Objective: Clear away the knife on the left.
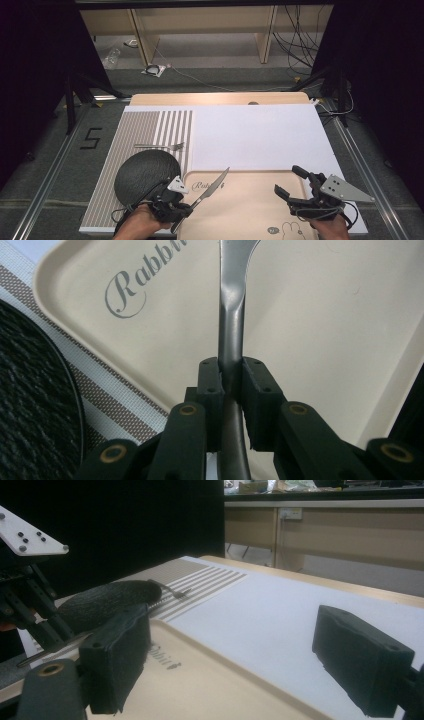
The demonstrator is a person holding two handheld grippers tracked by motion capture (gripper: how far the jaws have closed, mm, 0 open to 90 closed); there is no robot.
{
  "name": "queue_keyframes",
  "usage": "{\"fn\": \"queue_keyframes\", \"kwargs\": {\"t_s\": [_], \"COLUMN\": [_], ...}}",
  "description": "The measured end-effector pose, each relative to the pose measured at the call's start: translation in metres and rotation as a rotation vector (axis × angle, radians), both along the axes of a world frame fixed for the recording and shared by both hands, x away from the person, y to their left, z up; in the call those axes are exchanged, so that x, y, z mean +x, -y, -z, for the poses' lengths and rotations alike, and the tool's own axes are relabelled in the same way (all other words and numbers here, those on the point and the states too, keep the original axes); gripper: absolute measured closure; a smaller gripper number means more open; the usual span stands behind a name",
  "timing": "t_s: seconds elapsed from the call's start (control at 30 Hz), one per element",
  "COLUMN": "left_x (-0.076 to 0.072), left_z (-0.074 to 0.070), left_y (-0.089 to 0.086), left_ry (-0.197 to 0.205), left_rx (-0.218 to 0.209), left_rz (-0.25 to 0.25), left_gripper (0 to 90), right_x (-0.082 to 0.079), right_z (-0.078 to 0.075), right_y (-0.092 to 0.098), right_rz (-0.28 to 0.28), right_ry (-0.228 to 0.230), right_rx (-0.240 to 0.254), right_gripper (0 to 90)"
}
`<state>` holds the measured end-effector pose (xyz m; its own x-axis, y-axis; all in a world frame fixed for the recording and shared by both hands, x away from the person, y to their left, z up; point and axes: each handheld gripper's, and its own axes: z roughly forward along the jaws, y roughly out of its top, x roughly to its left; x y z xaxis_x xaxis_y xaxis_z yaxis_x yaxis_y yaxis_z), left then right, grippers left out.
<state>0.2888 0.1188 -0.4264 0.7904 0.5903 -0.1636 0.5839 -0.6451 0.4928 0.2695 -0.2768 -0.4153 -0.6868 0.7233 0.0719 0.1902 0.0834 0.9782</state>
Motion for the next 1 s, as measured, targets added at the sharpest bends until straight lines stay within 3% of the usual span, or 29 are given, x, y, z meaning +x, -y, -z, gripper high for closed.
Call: {"fn": "queue_keyframes", "kwargs": {"t_s": [0.5, 1.0], "left_x": [-0.006, -0.014], "left_z": [0.002, 0.02], "left_y": [0.023, 0.047], "left_ry": [-0.055, -0.111], "left_rx": [0.034, 0.123], "left_rz": [0.063, 0.11], "left_gripper": [79.0, 78.9], "right_x": [0.0, 0.0], "right_z": [0.0, 0.0], "right_y": [0.0, 0.0], "right_rz": [0.002, 0.002], "right_ry": [0.003, 0.001], "right_rx": [0.001, 0.001], "right_gripper": [16.6, 16.6]}}
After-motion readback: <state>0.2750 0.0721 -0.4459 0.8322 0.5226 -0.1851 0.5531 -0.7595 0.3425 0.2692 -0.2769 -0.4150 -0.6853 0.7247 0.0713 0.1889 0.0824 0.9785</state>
